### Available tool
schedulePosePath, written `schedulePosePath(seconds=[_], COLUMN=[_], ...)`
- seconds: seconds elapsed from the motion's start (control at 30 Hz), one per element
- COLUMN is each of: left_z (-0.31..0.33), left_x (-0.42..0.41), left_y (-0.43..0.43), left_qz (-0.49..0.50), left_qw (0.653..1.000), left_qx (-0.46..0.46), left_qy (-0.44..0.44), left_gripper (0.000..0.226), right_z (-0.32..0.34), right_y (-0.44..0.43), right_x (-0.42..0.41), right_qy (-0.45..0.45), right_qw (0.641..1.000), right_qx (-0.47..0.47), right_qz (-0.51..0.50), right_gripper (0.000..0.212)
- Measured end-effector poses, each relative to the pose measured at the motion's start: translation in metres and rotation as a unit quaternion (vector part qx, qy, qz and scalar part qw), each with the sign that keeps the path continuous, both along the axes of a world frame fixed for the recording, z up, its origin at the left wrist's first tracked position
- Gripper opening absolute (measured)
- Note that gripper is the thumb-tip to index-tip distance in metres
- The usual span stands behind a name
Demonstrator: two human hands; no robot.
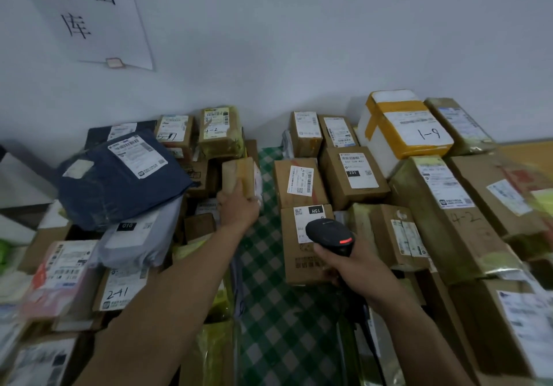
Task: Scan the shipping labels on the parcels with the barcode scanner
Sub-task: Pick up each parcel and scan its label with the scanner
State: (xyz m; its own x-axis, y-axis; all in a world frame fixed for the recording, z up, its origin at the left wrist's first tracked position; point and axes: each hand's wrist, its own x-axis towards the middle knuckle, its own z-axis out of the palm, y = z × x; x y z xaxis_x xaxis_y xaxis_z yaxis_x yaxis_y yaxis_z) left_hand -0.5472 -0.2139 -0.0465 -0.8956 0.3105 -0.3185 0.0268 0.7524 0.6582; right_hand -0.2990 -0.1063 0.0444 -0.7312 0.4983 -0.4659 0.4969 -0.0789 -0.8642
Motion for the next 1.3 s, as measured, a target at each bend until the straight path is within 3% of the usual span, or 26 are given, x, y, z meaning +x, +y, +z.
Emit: schedulePosePath(seconds=[0.17, 0.33, 0.43, 0.6, 0.77, 0.93, 1.03, 1.17, 1.3], left_z=[0.039, 0.086, 0.094, 0.093, 0.09, 0.087, 0.086, 0.083, 0.077], left_x=[0.05, 0.151, 0.213, 0.277, 0.313, 0.337, 0.342, 0.348, 0.351], left_y=[-0.036, -0.082, -0.096, -0.096, -0.102, -0.113, -0.12, -0.129, -0.136], left_qz=[0.014, 0.011, 0.019, 0.042, 0.053, 0.111, 0.123, 0.136, 0.127], left_qw=[0.994, 0.955, 0.925, 0.895, 0.888, 0.874, 0.884, 0.887, 0.88], left_qx=[0.104, 0.292, 0.36, 0.39, 0.392, 0.412, 0.402, 0.4, 0.42], left_qy=[0.027, -0.047, -0.122, -0.21, -0.233, -0.234, -0.206, -0.184, -0.183], left_gripper=[0.071, 0.067, 0.059, 0.038, 0.042, 0.032, 0.048, 0.047, 0.052], right_z=[0.018, 0.02, 0.024, 0.028, 0.021, 0.011, 0.007, 0.003, -0.002], right_y=[-0.018, -0.04, -0.048, -0.063, -0.07, -0.073, -0.077, -0.081, -0.083], right_x=[0.044, 0.087, 0.109, 0.144, 0.168, 0.185, 0.189, 0.189, 0.189], right_qy=[0.013, 0.059, 0.084, 0.145, 0.181, 0.191, 0.202, 0.2, 0.192], right_qw=[1.0, 0.995, 0.99, 0.975, 0.96, 0.964, 0.966, 0.969, 0.967], right_qx=[-0.014, -0.037, -0.035, -0.02, -0.059, -0.07, -0.08, -0.103, -0.106], right_qz=[-0.013, -0.077, -0.105, -0.166, -0.205, -0.173, -0.136, -0.1, -0.126], right_gripper=[0.035, 0.041, 0.039, 0.016, 0.036, 0.053, 0.046, 0.041, 0.042])
